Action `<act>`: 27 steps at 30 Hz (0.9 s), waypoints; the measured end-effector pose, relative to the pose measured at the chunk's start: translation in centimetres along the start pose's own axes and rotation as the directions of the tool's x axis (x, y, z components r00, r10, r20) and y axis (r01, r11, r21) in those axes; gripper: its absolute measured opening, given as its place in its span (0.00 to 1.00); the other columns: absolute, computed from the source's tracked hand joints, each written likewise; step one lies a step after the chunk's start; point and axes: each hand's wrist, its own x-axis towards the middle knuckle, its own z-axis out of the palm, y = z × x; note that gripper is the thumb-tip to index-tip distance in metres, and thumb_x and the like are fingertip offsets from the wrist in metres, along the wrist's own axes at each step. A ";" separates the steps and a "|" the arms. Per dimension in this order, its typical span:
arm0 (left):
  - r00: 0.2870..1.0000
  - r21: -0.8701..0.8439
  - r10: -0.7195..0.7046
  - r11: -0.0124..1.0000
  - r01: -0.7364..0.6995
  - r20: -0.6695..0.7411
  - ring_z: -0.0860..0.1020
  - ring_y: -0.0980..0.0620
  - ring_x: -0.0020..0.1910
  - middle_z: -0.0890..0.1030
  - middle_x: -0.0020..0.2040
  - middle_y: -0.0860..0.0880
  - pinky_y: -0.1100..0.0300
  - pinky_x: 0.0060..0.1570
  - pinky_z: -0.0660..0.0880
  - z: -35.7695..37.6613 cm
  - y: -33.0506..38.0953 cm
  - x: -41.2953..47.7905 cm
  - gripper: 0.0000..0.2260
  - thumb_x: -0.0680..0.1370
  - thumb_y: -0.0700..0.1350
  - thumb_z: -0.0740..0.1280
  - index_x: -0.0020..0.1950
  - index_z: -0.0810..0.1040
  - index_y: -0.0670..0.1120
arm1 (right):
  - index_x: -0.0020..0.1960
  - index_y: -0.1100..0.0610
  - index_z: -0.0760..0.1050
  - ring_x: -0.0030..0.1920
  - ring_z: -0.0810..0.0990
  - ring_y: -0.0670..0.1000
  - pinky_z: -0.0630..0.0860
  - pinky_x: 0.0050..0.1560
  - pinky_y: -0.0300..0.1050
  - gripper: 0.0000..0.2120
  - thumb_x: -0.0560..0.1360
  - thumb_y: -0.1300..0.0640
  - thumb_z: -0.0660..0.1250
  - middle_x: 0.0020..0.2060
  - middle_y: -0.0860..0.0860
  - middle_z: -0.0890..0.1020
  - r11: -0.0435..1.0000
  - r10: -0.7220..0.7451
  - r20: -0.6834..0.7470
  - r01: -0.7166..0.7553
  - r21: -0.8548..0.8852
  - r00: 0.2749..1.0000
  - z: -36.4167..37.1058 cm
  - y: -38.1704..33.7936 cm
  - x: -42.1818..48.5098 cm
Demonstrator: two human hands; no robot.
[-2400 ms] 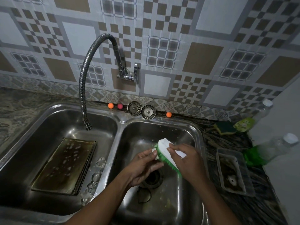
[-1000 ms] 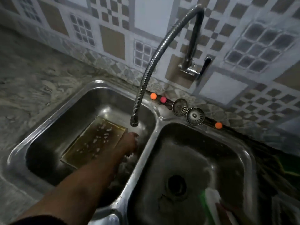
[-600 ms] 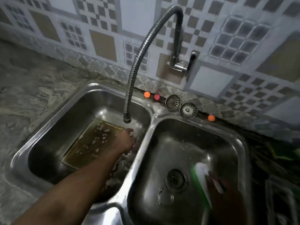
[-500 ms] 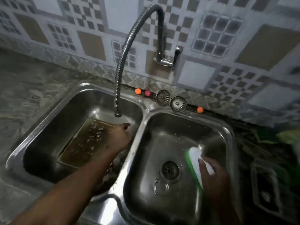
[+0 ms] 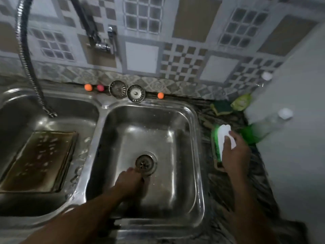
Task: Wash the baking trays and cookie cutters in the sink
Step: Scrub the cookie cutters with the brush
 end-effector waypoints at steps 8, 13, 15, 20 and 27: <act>0.999 0.061 0.032 0.998 -0.031 -0.014 0.72 0.44 0.62 0.72 0.65 0.46 0.51 0.54 0.73 2.2 0.2 0.8 0.19 0.78 0.45 0.60 0.70 0.68 0.50 | 0.63 0.59 0.77 0.61 0.77 0.59 0.73 0.62 0.52 0.14 0.80 0.55 0.63 0.62 0.59 0.79 0.995 0.040 0.107 -0.030 -0.094 0.993 1.0 4.3 0.1; 0.998 0.002 0.048 0.999 -0.048 -0.041 0.72 0.43 0.61 0.73 0.64 0.46 0.50 0.54 0.72 2.0 -0.6 0.7 0.22 0.76 0.54 0.54 0.70 0.69 0.52 | 0.63 0.61 0.76 0.61 0.77 0.60 0.71 0.63 0.52 0.15 0.81 0.54 0.62 0.62 0.59 0.79 0.995 0.039 0.095 -0.030 -0.091 0.995 1.0 4.9 0.2; 0.997 -0.009 0.048 0.999 -0.048 -0.056 0.74 0.45 0.60 0.75 0.63 0.47 0.50 0.54 0.73 2.3 -0.9 0.9 0.18 0.78 0.53 0.57 0.68 0.69 0.52 | 0.63 0.62 0.77 0.61 0.77 0.60 0.71 0.62 0.51 0.19 0.79 0.51 0.60 0.61 0.60 0.79 0.996 0.016 0.096 -0.007 -0.089 0.995 0.7 4.7 0.0; 0.994 -0.390 -0.057 0.920 0.018 -0.089 0.76 0.46 0.57 0.75 0.60 0.49 0.52 0.54 0.76 2.4 -1.1 1.3 0.31 0.71 0.60 0.66 0.72 0.64 0.54 | 0.62 0.63 0.77 0.59 0.78 0.60 0.69 0.59 0.44 0.20 0.78 0.51 0.60 0.59 0.60 0.81 0.997 -0.049 -0.017 0.047 -0.060 0.999 -0.6 2.4 -0.2; 0.958 -0.952 -0.216 0.280 -0.122 -0.187 0.84 0.55 0.48 0.85 0.48 0.54 0.55 0.56 0.80 -4.7 -0.7 1.8 0.22 0.64 0.43 0.80 0.56 0.80 0.53 | 0.55 0.54 0.81 0.51 0.78 0.37 0.71 0.56 0.32 0.08 0.76 0.57 0.70 0.52 0.47 0.83 0.964 -0.119 0.109 0.089 0.252 0.987 1.6 -6.9 -0.9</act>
